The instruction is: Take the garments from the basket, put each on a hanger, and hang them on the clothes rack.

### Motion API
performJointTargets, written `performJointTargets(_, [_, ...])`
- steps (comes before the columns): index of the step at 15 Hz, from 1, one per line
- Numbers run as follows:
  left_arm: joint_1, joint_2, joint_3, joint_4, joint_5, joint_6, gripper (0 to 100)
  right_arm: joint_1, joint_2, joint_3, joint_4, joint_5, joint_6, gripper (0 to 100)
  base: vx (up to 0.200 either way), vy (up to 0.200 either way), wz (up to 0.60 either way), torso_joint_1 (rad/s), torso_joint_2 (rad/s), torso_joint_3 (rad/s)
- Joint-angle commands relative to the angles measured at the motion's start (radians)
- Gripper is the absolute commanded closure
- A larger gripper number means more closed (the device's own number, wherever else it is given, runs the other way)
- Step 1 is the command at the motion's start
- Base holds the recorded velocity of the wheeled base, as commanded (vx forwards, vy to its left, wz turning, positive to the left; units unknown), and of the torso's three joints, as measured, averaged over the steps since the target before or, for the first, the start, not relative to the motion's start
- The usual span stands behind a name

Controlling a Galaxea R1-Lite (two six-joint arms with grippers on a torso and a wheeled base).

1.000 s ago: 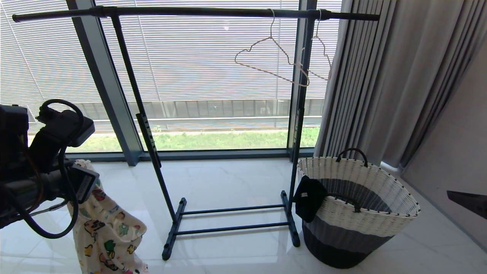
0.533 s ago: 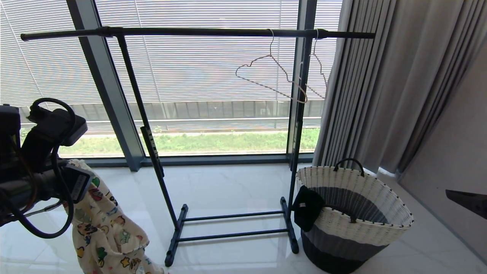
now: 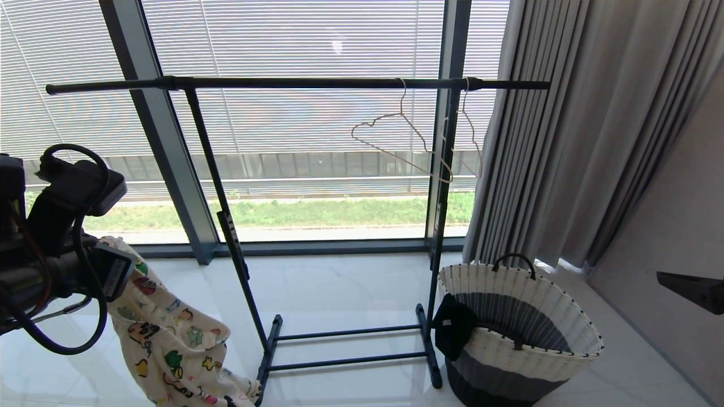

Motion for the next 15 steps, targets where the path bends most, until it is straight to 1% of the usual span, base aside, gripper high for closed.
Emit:
performJointTargets(1, [0.0,-0.003,0.001,-0.001,0.0,0.001,100,0.0,0.005,0.0,-0.001,0.0,-0.001,0,0.0,0.0,0.0,0.217,-0.5,-0.276])
performJointTargets(6, [0.0,-0.003,0.003,-0.001,0.0,0.001,100,0.0,0.003,0.0,-0.003,0.001,0.002,0,0.0,0.0,0.0,0.234,-0.52,-0.286])
performJointTargets(8, [0.0,-0.004,0.006,-0.001,0.001,0.001,100,0.0,0.003,0.02,-0.041,0.001,0.001,0,0.0,0.0,0.0,0.21,-0.44,-0.242])
performJointTargets(9, [0.0,-0.006,0.007,-0.001,0.001,0.0,100,0.0,0.003,0.037,-0.075,0.004,0.002,0,0.0,0.0,0.0,0.095,-0.2,-0.11])
performJointTargets(11, [0.0,-0.013,0.013,-0.001,0.001,0.0,100,0.0,0.003,0.095,-0.173,0.046,0.013,0,0.0,0.0,0.0,0.046,-0.09,-0.046])
performJointTargets(12, [0.0,-0.021,0.015,-0.001,0.0,0.0,100,0.0,0.003,0.111,-0.199,0.054,0.018,0,0.0,0.0,0.0,0.0,0.0,0.0])
performJointTargets(13, [0.0,-0.022,0.015,-0.001,0.0,0.0,100,0.0,0.005,0.115,-0.204,0.054,0.019,0,0.0,0.0,0.0,0.0,0.0,0.0])
performJointTargets(15, [0.0,-0.03,0.016,-0.001,-0.002,0.0,100,0.0,0.011,0.115,-0.207,0.069,0.045,0,0.2,0.0,0.0,0.005,0.0,0.007])
